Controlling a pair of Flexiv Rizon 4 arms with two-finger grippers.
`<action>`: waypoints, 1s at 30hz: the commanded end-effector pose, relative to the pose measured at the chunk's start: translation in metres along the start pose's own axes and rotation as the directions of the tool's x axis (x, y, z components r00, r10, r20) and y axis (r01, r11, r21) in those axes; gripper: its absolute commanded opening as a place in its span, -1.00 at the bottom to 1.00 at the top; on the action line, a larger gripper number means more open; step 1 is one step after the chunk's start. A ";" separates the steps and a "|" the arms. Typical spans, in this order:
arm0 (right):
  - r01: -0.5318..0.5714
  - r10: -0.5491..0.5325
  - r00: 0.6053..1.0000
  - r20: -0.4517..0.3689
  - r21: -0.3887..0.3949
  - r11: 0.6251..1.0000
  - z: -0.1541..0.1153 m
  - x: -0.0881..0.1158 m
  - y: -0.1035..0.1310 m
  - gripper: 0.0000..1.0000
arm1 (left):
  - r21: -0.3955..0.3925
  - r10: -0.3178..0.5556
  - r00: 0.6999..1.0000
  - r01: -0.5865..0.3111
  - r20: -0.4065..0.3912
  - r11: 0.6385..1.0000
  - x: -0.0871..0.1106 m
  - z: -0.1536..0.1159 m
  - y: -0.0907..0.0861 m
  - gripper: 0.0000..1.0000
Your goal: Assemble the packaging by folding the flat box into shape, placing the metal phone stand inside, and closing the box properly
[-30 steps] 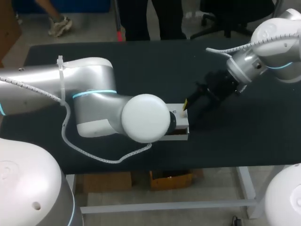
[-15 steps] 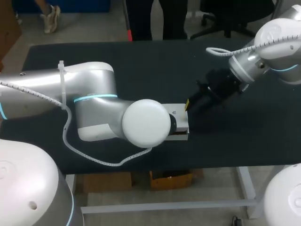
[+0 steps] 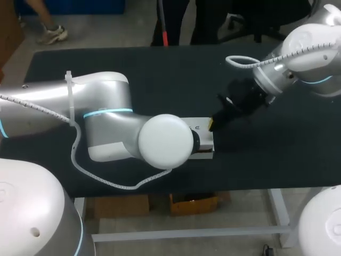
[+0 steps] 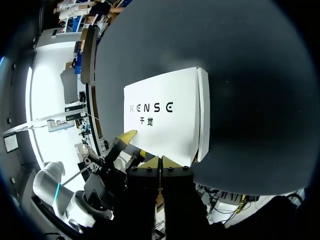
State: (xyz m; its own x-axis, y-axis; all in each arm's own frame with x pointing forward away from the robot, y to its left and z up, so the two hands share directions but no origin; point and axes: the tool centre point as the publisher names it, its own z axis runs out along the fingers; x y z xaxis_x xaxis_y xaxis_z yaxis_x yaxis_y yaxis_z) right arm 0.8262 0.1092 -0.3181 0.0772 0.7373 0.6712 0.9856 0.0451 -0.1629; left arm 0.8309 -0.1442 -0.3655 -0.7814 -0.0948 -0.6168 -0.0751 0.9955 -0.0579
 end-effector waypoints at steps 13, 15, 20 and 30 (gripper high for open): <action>-0.025 0.024 1.000 0.019 0.050 0.998 0.032 -0.012 0.004 -1.00 | 0.000 0.000 1.000 0.000 0.009 1.000 0.003 -0.002 0.000 -0.21; -0.027 0.026 0.999 0.019 0.052 0.998 0.032 -0.013 0.004 -1.00 | 0.000 0.002 1.000 -0.002 0.010 1.000 0.003 -0.002 0.000 -0.20; -0.026 0.025 0.999 0.023 0.048 0.998 0.031 -0.013 0.001 -1.00 | 0.000 0.002 1.000 -0.002 0.011 1.000 0.002 -0.003 0.000 -0.20; -0.034 0.032 0.999 0.031 0.055 0.998 0.035 -0.018 -0.003 -1.00 | 0.001 -0.001 1.000 0.001 0.011 1.000 0.002 -0.003 0.000 -0.21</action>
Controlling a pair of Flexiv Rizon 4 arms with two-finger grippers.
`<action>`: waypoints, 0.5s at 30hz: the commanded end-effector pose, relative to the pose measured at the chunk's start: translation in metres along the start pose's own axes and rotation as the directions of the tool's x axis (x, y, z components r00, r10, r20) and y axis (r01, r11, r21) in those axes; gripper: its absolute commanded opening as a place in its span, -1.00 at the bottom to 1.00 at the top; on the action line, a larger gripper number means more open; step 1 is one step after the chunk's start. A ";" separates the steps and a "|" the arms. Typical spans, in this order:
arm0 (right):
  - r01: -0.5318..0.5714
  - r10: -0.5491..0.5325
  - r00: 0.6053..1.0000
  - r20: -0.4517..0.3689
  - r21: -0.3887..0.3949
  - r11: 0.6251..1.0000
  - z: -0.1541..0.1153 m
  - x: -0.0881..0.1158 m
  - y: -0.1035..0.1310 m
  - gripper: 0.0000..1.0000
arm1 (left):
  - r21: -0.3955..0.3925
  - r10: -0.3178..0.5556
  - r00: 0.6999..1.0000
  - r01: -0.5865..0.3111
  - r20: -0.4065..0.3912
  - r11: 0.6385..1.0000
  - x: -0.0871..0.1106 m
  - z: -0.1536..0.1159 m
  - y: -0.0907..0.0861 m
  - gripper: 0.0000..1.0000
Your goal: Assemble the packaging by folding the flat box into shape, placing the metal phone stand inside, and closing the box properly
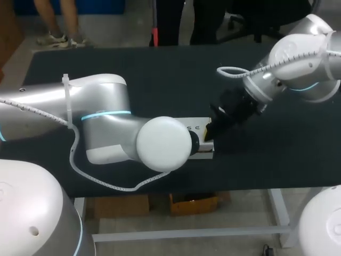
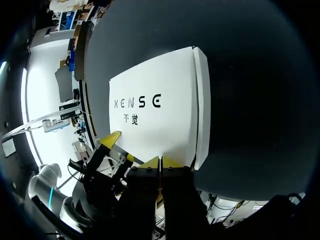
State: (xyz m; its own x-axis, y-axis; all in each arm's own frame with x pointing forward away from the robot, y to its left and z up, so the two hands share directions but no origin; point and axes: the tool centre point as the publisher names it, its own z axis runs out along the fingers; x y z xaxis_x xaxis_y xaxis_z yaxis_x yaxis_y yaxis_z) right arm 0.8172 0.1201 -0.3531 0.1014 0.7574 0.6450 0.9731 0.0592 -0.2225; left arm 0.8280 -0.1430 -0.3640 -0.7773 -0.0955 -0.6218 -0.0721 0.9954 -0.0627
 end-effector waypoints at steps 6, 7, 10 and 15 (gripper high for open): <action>-0.014 0.014 1.000 0.006 0.000 1.000 0.001 -0.005 -0.003 -1.00 | -0.004 0.000 1.000 0.000 0.004 1.000 0.001 0.000 -0.001 -0.21; -0.015 0.015 1.000 0.007 0.000 1.000 0.001 -0.006 -0.003 -1.00 | -0.003 0.000 1.000 0.000 0.003 1.000 0.001 0.000 -0.001 -0.21; -0.019 0.019 1.000 0.007 0.002 1.000 0.003 -0.007 -0.003 -1.00 | -0.002 0.000 1.000 0.000 0.003 1.000 0.001 0.000 -0.002 -0.20; -0.024 0.024 1.000 0.007 0.007 1.000 0.005 -0.008 -0.002 -1.00 | 0.014 -0.001 1.000 0.001 0.006 1.000 0.001 -0.008 0.000 -0.16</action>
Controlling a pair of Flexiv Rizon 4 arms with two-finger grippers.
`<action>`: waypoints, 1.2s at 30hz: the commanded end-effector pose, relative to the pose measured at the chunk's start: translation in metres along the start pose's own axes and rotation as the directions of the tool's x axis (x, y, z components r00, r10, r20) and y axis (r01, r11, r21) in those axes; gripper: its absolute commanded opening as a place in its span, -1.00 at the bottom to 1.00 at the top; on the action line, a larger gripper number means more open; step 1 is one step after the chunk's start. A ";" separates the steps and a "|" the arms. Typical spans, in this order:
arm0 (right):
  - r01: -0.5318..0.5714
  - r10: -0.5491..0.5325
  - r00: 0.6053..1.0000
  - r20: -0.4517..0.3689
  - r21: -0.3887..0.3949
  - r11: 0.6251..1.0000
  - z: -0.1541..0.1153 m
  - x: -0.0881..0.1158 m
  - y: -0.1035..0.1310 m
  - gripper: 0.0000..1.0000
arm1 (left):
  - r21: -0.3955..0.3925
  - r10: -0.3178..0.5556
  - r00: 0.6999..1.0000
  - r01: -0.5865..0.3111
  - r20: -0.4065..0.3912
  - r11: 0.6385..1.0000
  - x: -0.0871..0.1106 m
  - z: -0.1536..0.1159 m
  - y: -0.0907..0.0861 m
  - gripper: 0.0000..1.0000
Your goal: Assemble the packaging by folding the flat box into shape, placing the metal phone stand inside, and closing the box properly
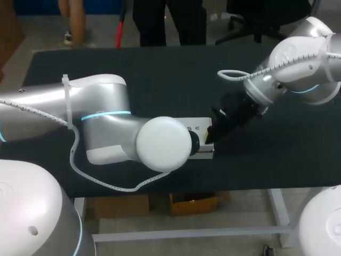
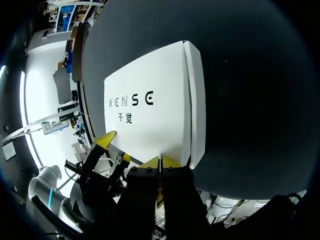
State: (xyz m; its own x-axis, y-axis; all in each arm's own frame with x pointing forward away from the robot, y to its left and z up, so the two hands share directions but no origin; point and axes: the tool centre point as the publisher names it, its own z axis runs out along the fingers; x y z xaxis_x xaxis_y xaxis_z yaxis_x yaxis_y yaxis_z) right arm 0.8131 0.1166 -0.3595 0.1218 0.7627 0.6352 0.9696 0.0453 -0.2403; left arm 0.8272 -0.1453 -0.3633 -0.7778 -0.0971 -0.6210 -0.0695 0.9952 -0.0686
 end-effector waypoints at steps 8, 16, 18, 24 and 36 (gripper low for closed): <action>-0.003 0.003 1.000 -0.001 0.000 1.000 0.001 0.000 0.001 -1.00 | 0.048 0.012 0.999 -0.014 0.043 0.999 -0.004 -0.029 0.003 -0.09; -0.002 0.002 1.000 0.002 -0.004 1.000 0.000 0.001 0.000 -1.00 | 0.119 -0.070 0.997 0.065 0.038 0.991 -0.019 -0.049 0.018 -1.00; -0.001 0.001 1.000 0.003 -0.003 1.000 0.001 0.002 0.000 -1.00 | 0.143 -0.090 0.996 0.086 0.017 0.986 -0.022 -0.050 0.020 -1.00; -0.003 0.003 1.000 0.004 -0.001 1.000 0.002 0.002 0.000 -1.00 | 0.154 -0.121 0.992 0.123 -0.019 0.980 -0.024 -0.043 0.019 -1.00; -0.004 0.004 1.000 0.006 -0.001 1.000 0.003 0.000 -0.001 -1.00 | 0.150 -0.147 0.984 0.162 -0.102 0.975 -0.017 -0.012 0.015 -1.00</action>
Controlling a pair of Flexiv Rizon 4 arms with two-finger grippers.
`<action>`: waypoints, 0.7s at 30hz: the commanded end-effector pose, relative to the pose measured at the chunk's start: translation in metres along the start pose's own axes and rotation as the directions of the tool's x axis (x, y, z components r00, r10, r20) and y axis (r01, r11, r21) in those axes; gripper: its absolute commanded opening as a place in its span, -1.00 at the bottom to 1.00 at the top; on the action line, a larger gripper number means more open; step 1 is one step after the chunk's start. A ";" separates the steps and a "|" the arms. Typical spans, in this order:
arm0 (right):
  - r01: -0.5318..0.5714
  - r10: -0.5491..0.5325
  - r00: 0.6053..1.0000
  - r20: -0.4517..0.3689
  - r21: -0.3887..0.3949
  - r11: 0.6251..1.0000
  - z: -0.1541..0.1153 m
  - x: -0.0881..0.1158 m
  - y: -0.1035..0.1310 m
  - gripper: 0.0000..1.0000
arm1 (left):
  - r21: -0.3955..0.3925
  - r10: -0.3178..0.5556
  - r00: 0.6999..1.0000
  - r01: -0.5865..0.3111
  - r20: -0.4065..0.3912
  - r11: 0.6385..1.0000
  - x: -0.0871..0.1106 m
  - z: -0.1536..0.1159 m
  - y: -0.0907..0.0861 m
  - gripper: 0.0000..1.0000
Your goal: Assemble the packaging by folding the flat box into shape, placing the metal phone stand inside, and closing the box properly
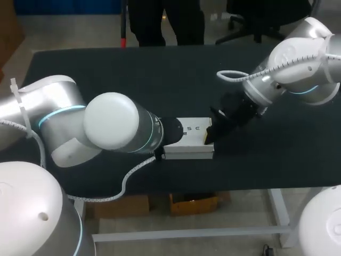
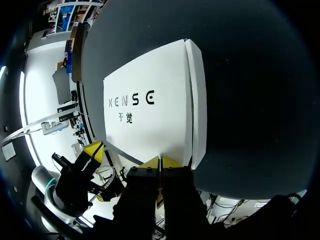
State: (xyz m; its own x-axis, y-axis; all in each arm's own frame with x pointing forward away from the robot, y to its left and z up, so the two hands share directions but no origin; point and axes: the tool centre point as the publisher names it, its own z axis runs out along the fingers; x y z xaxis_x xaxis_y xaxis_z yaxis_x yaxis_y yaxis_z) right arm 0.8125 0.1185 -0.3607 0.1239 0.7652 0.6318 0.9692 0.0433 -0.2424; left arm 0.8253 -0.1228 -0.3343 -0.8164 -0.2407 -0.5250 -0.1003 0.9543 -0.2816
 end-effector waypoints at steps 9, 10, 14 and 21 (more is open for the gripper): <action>-0.007 0.007 1.000 0.003 -0.001 1.000 0.001 -0.004 -0.001 -1.00 | -0.014 -0.002 1.000 0.002 -0.012 1.000 0.006 0.018 0.002 -1.00; -0.007 0.007 1.000 0.003 -0.002 1.000 0.001 -0.005 -0.001 -1.00 | -0.018 -0.003 1.000 0.003 -0.012 1.000 0.006 0.019 0.003 -1.00; -0.010 0.010 1.000 0.003 0.000 1.000 0.002 -0.007 -0.001 -1.00 | -0.026 -0.010 1.000 0.009 -0.018 1.000 0.008 0.022 0.007 -1.00; -0.020 0.020 1.000 0.008 0.001 1.000 0.004 -0.012 -0.001 -1.00 | -0.024 -0.017 1.000 0.017 -0.025 1.000 0.012 0.025 0.010 -1.00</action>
State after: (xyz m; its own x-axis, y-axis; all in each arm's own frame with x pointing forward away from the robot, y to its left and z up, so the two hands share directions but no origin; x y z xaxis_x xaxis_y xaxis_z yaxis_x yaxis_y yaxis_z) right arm 0.8098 0.1119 -0.3683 0.1402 0.7697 0.6228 0.9663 0.0310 -0.2557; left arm 0.8292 -0.1195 -0.3597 -0.8308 -0.2510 -0.4967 -0.1275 0.9546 -0.2691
